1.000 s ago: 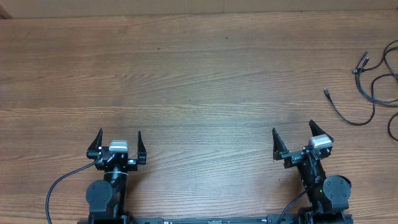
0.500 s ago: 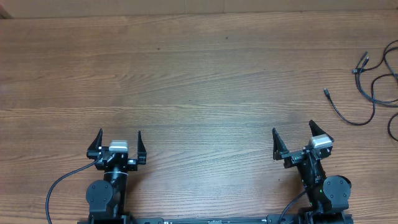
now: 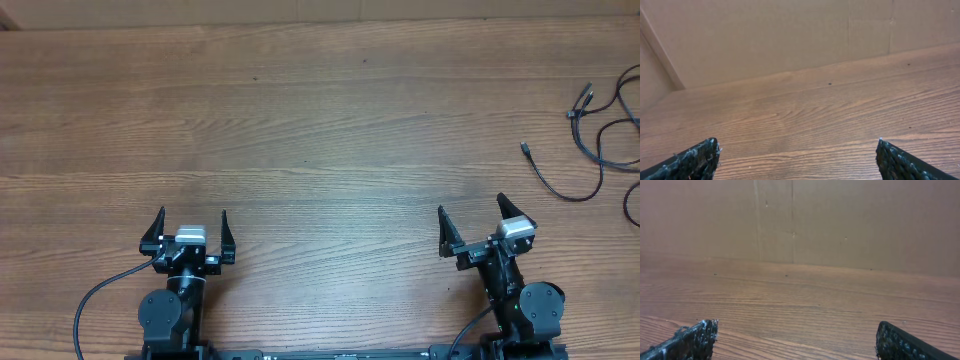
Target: Untangle cables
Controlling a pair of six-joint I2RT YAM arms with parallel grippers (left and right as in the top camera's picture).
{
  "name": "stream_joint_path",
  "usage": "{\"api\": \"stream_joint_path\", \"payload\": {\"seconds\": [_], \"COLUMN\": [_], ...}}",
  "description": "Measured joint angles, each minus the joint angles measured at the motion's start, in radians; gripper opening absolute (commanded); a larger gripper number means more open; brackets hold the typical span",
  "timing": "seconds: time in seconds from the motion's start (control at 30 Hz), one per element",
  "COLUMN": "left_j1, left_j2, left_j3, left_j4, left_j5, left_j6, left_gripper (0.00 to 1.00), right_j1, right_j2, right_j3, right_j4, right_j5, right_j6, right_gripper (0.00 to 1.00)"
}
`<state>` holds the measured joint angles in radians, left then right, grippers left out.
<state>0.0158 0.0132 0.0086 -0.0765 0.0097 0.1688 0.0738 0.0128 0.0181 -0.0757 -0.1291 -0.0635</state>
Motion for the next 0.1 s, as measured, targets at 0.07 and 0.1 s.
{"api": "stream_joint_path", "payload": {"seconds": [0.07, 0.1], "left_j1": [0.0, 0.0], "left_j2": [0.0, 0.0], "left_j3": [0.0, 0.0], "left_j4": [0.0, 0.0], "left_j5": [0.0, 0.0], "left_j6": [0.0, 0.0], "left_gripper": [0.99, 1.0], "right_j1": [0.0, 0.0], "right_j2": [0.0, 0.0], "right_j3": [0.0, 0.0], "right_j4": [0.0, 0.0], "right_j5": [0.0, 0.0], "right_j6": [0.0, 0.0], "right_gripper": [1.0, 1.0]}}
